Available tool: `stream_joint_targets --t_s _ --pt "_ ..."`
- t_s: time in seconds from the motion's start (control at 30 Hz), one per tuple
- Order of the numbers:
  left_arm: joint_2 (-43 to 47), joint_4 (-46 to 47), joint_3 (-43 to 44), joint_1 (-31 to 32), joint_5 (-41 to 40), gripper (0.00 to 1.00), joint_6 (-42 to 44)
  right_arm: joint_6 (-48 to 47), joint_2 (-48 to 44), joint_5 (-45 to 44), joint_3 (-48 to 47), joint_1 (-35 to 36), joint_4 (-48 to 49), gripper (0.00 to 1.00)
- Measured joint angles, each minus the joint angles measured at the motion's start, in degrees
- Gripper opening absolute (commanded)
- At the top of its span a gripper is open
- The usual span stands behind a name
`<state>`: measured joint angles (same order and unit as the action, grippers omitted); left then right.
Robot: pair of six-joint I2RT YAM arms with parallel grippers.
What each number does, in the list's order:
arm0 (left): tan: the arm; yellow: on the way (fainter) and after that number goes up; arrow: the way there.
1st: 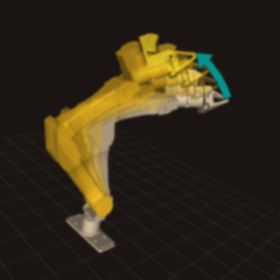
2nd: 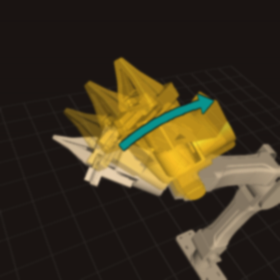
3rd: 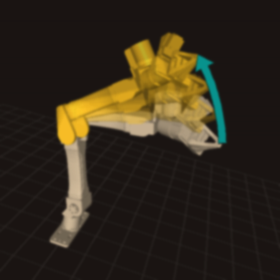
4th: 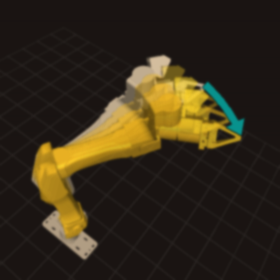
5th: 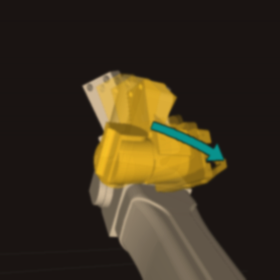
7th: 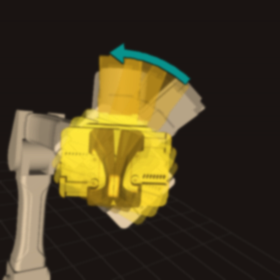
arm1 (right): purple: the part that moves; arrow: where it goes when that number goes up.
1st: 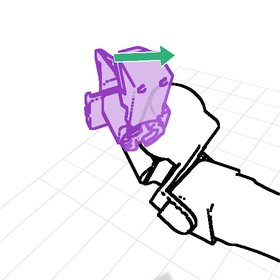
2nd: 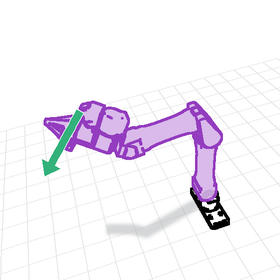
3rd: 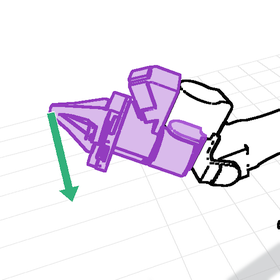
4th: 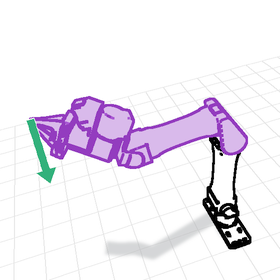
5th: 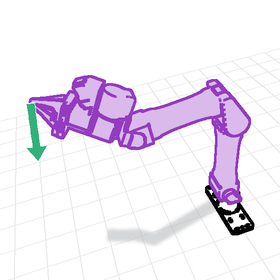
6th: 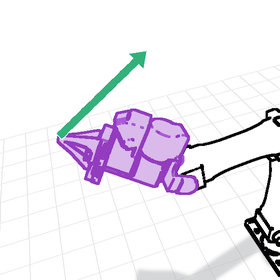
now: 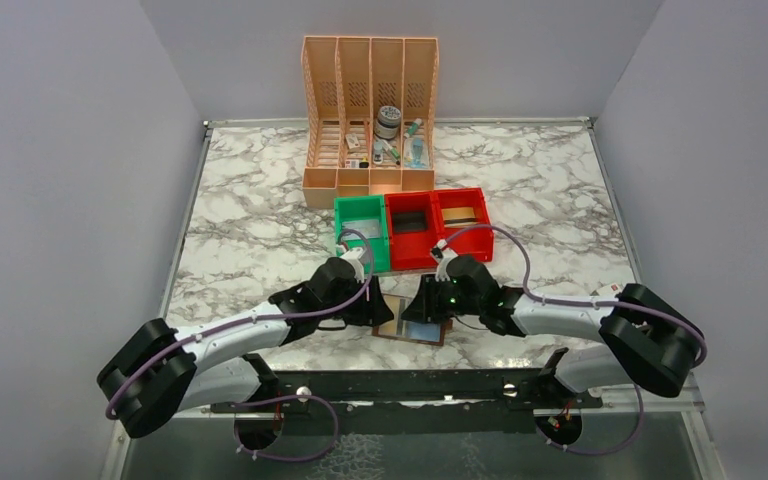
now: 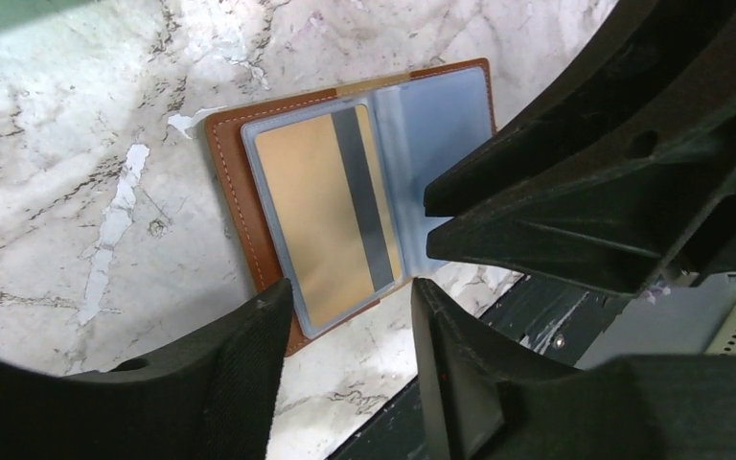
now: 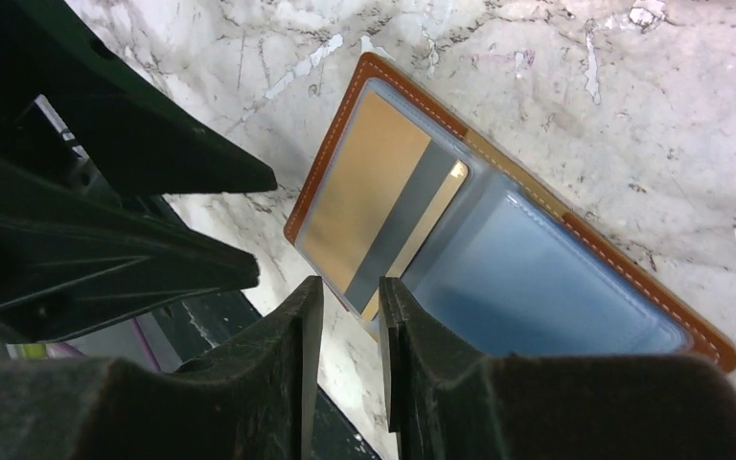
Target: Take the credit cards out of the card holder
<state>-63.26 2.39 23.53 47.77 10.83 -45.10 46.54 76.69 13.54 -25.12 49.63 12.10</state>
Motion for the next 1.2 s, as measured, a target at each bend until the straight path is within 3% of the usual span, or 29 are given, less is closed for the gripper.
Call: stream_joint_targets --t_s 0.2,0.5,0.67,0.8,1.07,1.2 --pt "-4.22 4.00 -0.24 0.39 -0.39 0.41 -1.09 0.61 4.15 1.25 -0.04 -1.05 2.56 0.24" --pt "-10.60 9.03 -0.68 1.16 -0.94 0.20 -1.77 2.32 7.45 0.92 -0.33 -1.75 3.08 0.22" --pt "-11.74 10.62 -0.85 2.08 -1.14 0.16 -1.95 3.28 8.68 1.79 0.55 -2.75 6.67 0.20" --pt "-12.28 11.15 -0.85 2.51 -1.33 0.16 -2.01 5.16 10.01 5.01 2.29 -4.94 10.99 0.20" --pt "-9.44 7.89 -0.83 3.04 -4.87 0.30 -2.29 7.13 10.49 5.88 2.93 -6.05 12.44 0.20" --pt "-7.30 4.66 -0.63 3.04 -7.80 0.30 -1.64 7.26 10.47 5.88 3.02 -6.14 12.50 0.20"
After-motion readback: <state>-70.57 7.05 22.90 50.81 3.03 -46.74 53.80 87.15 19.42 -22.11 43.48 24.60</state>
